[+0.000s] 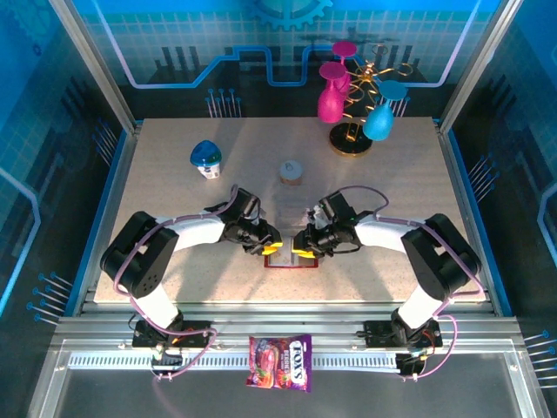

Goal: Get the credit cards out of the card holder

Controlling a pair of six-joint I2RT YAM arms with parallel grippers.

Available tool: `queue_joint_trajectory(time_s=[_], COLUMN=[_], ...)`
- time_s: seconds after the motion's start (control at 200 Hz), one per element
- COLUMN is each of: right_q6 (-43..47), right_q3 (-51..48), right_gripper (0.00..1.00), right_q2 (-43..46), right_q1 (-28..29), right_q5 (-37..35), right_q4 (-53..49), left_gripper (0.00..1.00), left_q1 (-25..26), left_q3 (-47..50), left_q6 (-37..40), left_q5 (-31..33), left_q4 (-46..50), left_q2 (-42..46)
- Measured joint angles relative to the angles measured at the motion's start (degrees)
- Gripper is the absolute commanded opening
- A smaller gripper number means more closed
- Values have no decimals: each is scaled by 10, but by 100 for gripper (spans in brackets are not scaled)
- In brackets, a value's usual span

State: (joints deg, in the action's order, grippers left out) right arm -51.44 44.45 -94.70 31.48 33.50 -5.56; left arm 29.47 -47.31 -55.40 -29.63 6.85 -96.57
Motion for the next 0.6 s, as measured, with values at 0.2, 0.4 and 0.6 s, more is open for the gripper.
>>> queue_joint_trajectory(time_s=[0.2, 0.4, 0.6], right_q6=[-17, -27, -31], right_q3=[0, 0, 0], right_gripper=[22, 22, 22], right_q2=[-23, -36, -43], right_q1=[5, 10, 15], right_q5=[2, 4, 4], right_q4=[29, 48, 59], left_gripper=[12, 11, 10], left_q1=[-3, -7, -14], left_q3=[15, 22, 24], left_q6=[-2, -2, 0], left_q5=[0, 0, 0], left_q4=[-16, -16, -16], left_q2=[0, 0, 0])
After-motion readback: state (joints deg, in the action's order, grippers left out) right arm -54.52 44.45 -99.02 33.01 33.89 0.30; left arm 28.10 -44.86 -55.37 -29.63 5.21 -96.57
